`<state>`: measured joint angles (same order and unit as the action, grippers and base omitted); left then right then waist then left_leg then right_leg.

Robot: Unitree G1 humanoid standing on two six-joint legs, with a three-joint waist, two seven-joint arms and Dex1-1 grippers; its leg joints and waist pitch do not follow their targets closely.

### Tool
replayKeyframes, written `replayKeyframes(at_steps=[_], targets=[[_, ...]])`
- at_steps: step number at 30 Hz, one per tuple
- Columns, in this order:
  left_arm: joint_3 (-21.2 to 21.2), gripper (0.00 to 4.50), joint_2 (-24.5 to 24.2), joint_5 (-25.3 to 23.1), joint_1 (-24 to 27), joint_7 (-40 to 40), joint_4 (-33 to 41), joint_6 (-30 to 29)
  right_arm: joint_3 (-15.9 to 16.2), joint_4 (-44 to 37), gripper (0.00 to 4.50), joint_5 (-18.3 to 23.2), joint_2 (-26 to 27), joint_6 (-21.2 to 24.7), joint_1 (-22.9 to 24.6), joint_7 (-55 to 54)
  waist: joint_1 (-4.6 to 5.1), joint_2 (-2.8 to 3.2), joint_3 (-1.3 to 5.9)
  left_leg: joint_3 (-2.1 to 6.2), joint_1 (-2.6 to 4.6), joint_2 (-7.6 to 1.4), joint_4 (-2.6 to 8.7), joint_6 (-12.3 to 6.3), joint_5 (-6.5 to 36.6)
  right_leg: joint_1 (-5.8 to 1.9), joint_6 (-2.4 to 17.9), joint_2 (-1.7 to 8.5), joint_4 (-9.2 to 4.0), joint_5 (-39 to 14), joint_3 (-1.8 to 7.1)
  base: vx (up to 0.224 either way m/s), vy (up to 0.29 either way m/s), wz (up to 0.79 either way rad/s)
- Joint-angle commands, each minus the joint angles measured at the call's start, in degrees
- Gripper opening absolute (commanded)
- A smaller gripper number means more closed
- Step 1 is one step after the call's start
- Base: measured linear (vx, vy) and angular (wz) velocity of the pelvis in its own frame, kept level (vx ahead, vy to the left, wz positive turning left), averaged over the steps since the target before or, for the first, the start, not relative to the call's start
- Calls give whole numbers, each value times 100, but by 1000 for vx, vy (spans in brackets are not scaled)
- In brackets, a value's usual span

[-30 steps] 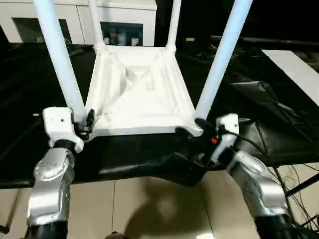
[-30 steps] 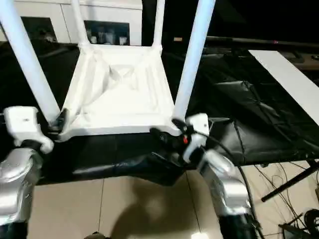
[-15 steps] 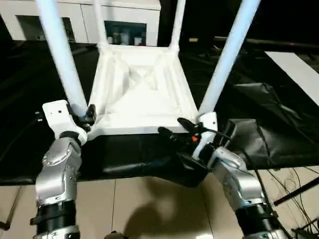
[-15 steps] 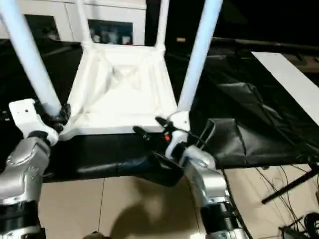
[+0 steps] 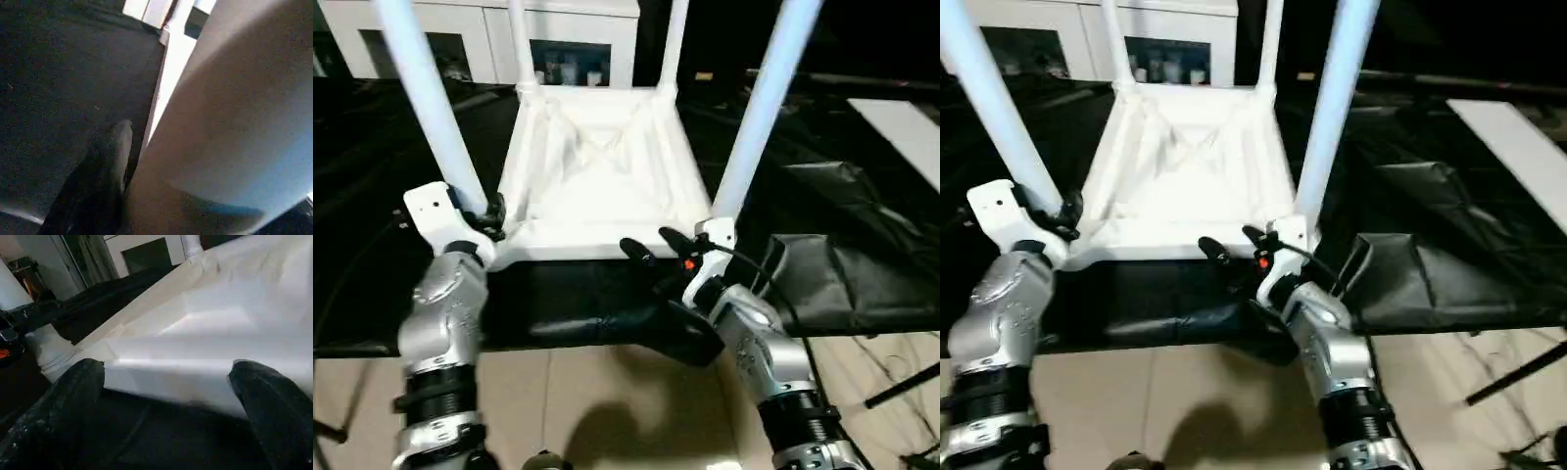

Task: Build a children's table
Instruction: Flip table

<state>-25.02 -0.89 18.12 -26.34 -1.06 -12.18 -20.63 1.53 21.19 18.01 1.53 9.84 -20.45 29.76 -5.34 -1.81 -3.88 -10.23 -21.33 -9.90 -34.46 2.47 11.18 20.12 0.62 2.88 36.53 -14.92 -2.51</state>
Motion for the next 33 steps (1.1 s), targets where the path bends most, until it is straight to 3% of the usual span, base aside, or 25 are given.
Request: replayKeyframes(at_steps=[1,2,5,6,8,13,16,18,19,20,22,23,24,26,27,30,31,32,33], targets=[[-81,259,288,652,-88,47,69,-155,-89,-32,450,43,-17,95,-32,-89,8,34,385,155,105,-403,418,-145,399,-164,1356,614,-376,760,317,0,0,0],[-52,258,491,740,-74,166,178,-236,-99,-87,450,77,13,190,-17,-95,20,46,385,161,100,-415,420,-151,388,-164,1340,609,-375,768,312,0,0,0],[81,258,730,745,-60,200,178,-246,-225,-109,450,242,113,180,-2,-112,20,6,387,145,90,-410,407,-263,325,-166,1331,612,-377,852,311,0,0,0],[137,258,733,691,-45,175,174,-245,-286,-86,450,303,159,166,-18,-154,19,38,390,158,85,-410,412,-284,320,-169,1294,618,-378,814,308,0,0,0],[187,258,765,649,-37,143,168,-255,-441,35,450,396,246,124,-101,-307,38,39,388,163,91,-415,422,-273,381,-157,1242,610,-392,728,305,0,0,0],[207,256,949,695,-76,178,196,-357,-1534,1256,450,1130,618,-240,-934,-1227,62,60,395,133,115,-404,411,-163,409,-126,1311,605,-377,708,308,0,0,0],[238,256,969,767,-33,259,302,-432,-1755,1618,450,1318,669,-419,-1240,-1254,42,64,425,137,85,-399,395,-230,235,-154,1251,600,-342,960,287,0,0,0],[265,256,1005,802,38,285,405,-515,-1868,1914,450,1402,690,-513,-1495,-1248,32,38,486,125,49,-385,324,-423,-259,-158,1288,577,-247,1700,272,0,0,0],[286,256,1016,813,72,291,441,-540,-1912,2032,450,1440,699,-552,-1602,-1234,35,40,491,120,41,-372,312,-482,-317,-153,1314,570,-236,1822,266,0,0,0],[300,256,1031,824,100,299,472,-551,-1952,2140,450,1485,703,-557,-1705,-1201,37,5,480,105,20,-364,305,-591,-329,-146,1339,566,-241,1899,262,0,0,0],[333,256,1056,833,163,298,541,-598,-2054,2411,450,1557,710,-575,-1951,-1078,29,5,490,93,7,-359,281,-679,-296,-145,1383,581,-226,1899,267,0,0,0],[387,256,1084,840,243,269,647,-668,-2150,2785,450,1525,679,-654,-2229,-1109,35,-36,476,84,-6,-366,290,-712,-205,-143,1427,587,-235,1745,260,0,0,0],[390,256,1086,841,247,267,654,-672,-2155,2807,450,1522,676,-659,-2245,-1111,26,-19,469,82,3,-373,291,-721,-161,-126,1448,586,-242,1544,255,0,0,0],[438,256,1135,874,309,214,765,-765,-2286,3249,450,1514,609,-781,-2558,-1149,15,-68,456,64,20,-378,292,-736,-112,-103,1454,575,-261,1288,253,0,0,0],[454,256,1146,888,332,203,802,-805,-2333,3357,450,1537,590,-808,-2644,-1168,0,-52,456,60,21,-381,291,-736,-146,-95,1446,578,-255,1235,253,0,0,0],[490,256,1184,919,429,208,956,-902,-2467,3698,450,1642,519,-926,-2943,-1204,-7,-94,473,48,6,-380,275,-790,-259,-90,1399,575,-224,1312,245,0,0,0],[488,256,1187,923,437,211,969,-906,-2478,3726,450,1650,511,-933,-2976,-1199,-5,-83,473,53,3,-380,278,-812,-304,-87,1383,565,-219,1341,240,0,0,0],[484,256,1184,927,436,217,969,-912,-2483,3822,433,1644,485,-952,-3036,-1208,4,-124,482,47,-3,-379,265,-853,-350,-82,1383,566,-204,1389,233,0,0,0],[471,256,1190,941,449,240,1004,-916,-2452,3920,422,1587,459,-971,-3088,-1276,3,-104,467,39,-2,-377,266,-860,-312,-63,1371,572,-222,1334,238,0,0,0]])
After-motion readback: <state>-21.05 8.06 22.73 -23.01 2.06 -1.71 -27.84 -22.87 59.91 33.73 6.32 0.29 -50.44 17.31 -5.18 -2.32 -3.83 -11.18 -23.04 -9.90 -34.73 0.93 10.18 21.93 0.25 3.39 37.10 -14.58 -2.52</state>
